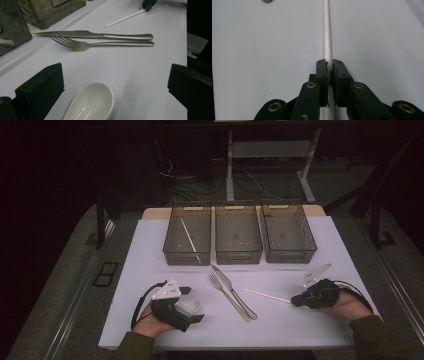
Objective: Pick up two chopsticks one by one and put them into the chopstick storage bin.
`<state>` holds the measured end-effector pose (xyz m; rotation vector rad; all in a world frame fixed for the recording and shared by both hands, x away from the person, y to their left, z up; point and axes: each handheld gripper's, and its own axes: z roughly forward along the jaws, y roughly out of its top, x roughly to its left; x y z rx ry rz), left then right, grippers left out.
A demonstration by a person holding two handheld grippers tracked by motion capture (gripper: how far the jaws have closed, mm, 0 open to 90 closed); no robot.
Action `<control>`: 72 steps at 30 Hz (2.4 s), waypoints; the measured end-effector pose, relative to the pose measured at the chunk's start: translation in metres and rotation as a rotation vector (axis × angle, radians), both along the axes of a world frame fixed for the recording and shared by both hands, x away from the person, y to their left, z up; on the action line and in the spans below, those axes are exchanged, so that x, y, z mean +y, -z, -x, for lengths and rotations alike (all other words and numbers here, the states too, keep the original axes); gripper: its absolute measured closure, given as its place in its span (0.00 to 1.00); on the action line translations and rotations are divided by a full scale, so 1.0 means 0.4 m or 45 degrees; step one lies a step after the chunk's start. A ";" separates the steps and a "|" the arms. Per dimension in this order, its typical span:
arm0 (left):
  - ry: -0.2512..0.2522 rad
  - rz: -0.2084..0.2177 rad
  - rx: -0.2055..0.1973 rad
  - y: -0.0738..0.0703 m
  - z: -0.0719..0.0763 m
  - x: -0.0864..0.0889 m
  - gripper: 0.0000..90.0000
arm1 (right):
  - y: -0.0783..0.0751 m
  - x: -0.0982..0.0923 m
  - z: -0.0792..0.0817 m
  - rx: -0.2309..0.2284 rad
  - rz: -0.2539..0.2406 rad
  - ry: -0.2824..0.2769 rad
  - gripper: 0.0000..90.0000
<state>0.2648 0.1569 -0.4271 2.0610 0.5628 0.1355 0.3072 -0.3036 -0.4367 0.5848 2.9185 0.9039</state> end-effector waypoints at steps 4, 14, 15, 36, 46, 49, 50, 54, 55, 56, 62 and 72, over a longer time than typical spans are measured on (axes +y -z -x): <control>0.000 -0.001 0.000 0.000 0.000 0.000 0.00 | -0.003 -0.004 0.003 -0.021 -0.011 0.032 0.93; -0.001 0.002 -0.005 -0.003 0.001 0.002 0.00 | -0.016 -0.009 0.006 -0.035 -0.108 0.143 0.93; -0.001 0.001 -0.005 -0.003 0.001 0.002 0.00 | -0.019 -0.010 0.005 -0.037 -0.118 0.152 0.93; 0.000 -0.001 -0.007 -0.002 -0.001 0.000 0.00 | -0.129 0.009 -0.026 -0.065 -0.317 0.311 0.93; -0.002 0.001 -0.009 -0.002 0.000 0.000 0.00 | -0.177 0.075 -0.062 -0.078 -0.344 0.351 0.93; -0.001 0.001 -0.009 -0.003 0.000 0.001 0.00 | -0.190 0.104 -0.077 -0.077 -0.334 0.361 0.93; 0.000 0.001 -0.009 -0.003 0.000 0.001 0.00 | -0.194 0.114 -0.082 -0.075 -0.329 0.361 0.93; 0.001 0.003 -0.010 -0.003 0.001 0.000 0.00 | -0.205 0.148 -0.103 -0.079 -0.327 0.366 0.93; 0.001 0.002 -0.010 -0.003 0.001 0.000 0.00 | -0.208 0.158 -0.110 -0.083 -0.324 0.370 0.93; 0.001 0.003 -0.010 -0.003 0.001 0.000 0.00 | -0.209 0.163 -0.114 -0.087 -0.323 0.367 0.93; 0.001 0.007 -0.011 -0.002 0.000 -0.003 0.00 | -0.227 0.214 -0.149 -0.094 -0.329 0.401 0.93; 0.006 0.016 -0.007 -0.005 0.001 -0.001 0.00 | -0.255 0.332 -0.222 -0.090 -0.296 0.470 0.93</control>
